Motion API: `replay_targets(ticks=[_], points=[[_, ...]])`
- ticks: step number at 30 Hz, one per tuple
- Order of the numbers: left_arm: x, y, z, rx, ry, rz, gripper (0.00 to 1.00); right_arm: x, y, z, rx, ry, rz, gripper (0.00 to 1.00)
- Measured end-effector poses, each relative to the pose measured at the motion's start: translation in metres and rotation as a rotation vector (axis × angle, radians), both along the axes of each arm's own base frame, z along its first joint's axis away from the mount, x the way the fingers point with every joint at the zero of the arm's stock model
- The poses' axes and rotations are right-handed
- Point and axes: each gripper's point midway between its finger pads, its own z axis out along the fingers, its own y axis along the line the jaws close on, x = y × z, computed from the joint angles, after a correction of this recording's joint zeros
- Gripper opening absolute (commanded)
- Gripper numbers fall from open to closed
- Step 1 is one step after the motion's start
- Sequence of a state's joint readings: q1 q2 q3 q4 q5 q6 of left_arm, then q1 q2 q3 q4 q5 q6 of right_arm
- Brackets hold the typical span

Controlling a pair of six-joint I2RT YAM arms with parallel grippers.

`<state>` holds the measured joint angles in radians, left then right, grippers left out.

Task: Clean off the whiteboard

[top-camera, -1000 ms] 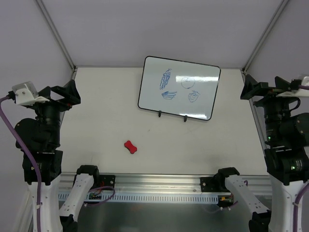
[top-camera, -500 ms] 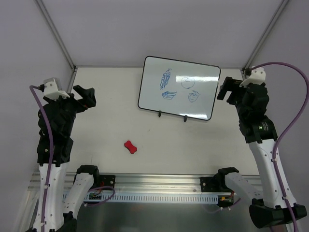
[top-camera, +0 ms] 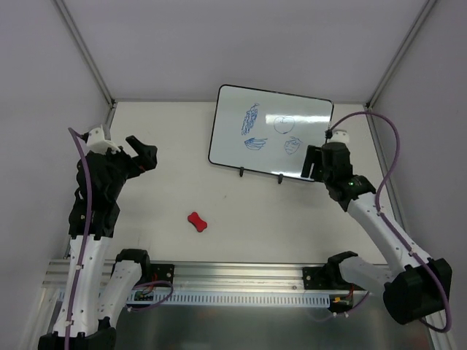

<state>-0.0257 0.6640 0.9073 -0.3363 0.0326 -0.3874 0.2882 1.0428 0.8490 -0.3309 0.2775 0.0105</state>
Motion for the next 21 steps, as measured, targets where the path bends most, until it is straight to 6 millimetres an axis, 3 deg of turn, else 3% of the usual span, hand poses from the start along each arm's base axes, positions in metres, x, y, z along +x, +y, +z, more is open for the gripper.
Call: replay_targets(ticks=[4,9,13,21], points=[[0.005,-0.003,-0.012,-0.024,0.039,-0.007,0.99,-0.004,0.036,-0.028,0.000,0.046,0.005,0.73],[0.008,-0.004,-0.030,-0.039,0.089,-0.003,0.99,0.000,0.062,-0.058,-0.047,0.076,-0.030,0.65],[0.008,-0.005,-0.036,-0.042,0.104,-0.003,0.99,0.009,0.069,-0.080,-0.054,0.094,-0.065,0.62],[0.006,-0.009,-0.041,-0.044,0.112,-0.018,0.99,0.020,0.083,-0.105,-0.051,0.118,-0.049,0.60]])
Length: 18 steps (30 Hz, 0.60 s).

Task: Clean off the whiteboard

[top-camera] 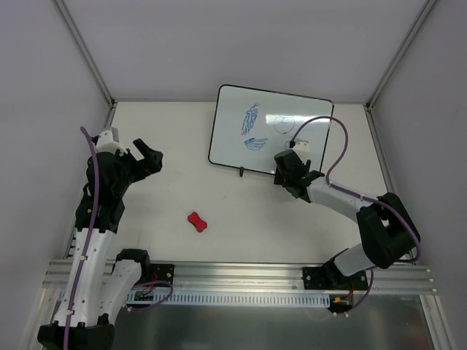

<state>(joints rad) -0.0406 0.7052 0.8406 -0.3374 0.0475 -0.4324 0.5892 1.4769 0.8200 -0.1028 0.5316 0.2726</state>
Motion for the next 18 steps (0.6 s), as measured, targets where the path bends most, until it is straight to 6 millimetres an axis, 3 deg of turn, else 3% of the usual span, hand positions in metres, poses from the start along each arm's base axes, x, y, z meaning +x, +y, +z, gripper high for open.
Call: replay_targets(ticks=[7,18], points=[[-0.001,-0.004,-0.003,-0.004,0.008,-0.012,0.99,-0.002,0.012,-0.019,-0.004,0.040,0.034,0.56],[-0.002,-0.004,-0.009,-0.005,0.021,-0.013,0.99,0.011,0.021,-0.038,-0.001,0.038,0.032,0.47]])
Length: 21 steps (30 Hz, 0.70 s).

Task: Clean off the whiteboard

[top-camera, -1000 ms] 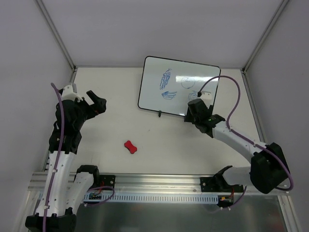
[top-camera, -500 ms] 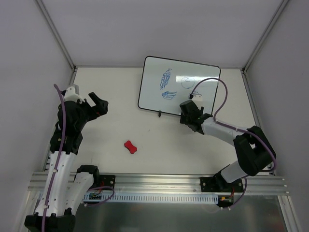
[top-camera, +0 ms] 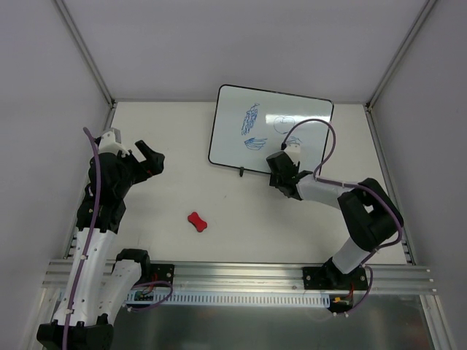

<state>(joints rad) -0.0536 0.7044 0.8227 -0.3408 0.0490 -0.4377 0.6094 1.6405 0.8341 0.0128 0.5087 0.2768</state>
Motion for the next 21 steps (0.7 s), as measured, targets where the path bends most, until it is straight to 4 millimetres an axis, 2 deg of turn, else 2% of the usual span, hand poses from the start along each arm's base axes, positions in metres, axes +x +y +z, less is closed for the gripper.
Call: replay_targets(ticks=[5,8,11,16,21], points=[[-0.0002,0.0000,-0.0009,0.000,0.003,0.000,0.99,0.0056,0.0041,-0.0005,0.007,-0.011,0.001,0.43],[-0.0004,-0.0008,-0.0009,0.000,0.003,-0.003,0.99,0.0063,0.0050,-0.0026,0.006,-0.007,0.002,0.35],[-0.0010,-0.0020,-0.0008,0.000,0.003,-0.007,0.99,0.0069,0.0059,-0.0054,0.004,-0.004,0.002,0.25],[-0.0032,-0.0032,0.0007,0.000,-0.003,-0.012,0.99,0.0066,0.0056,-0.0059,-0.001,-0.004,0.001,0.01],[-0.0042,-0.0031,0.0020,0.000,-0.008,-0.012,0.99,0.0049,0.0101,-0.0054,-0.003,-0.008,0.013,0.00]])
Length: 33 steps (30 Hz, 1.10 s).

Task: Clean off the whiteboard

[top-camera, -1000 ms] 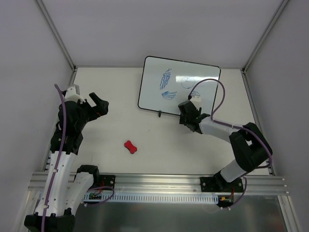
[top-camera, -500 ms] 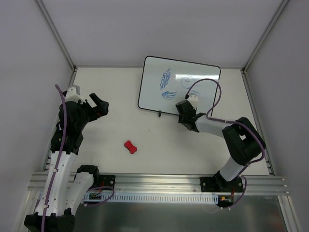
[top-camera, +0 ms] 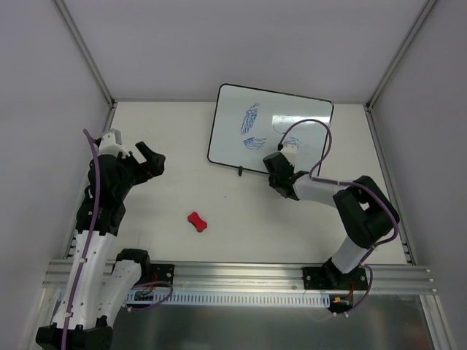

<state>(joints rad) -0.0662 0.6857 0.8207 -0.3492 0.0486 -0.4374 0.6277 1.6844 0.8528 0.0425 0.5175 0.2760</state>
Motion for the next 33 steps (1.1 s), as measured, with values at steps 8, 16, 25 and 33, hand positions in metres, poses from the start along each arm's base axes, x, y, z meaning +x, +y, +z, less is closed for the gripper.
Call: replay_targets(ticks=[8,16,25,33], points=[[-0.001,-0.002,0.000,0.000,-0.002,-0.007,0.99,-0.011,0.020,-0.003,0.007,-0.043,0.058,0.00],[-0.002,-0.005,0.000,0.000,-0.002,-0.020,0.99,-0.041,0.047,-0.003,0.032,-0.068,0.165,0.00],[-0.001,-0.008,-0.002,0.001,0.006,-0.026,0.99,-0.081,0.066,-0.003,0.058,-0.053,0.284,0.00],[-0.002,-0.010,-0.013,-0.006,0.036,-0.030,0.99,-0.099,0.078,-0.007,0.060,-0.018,0.344,0.56]])
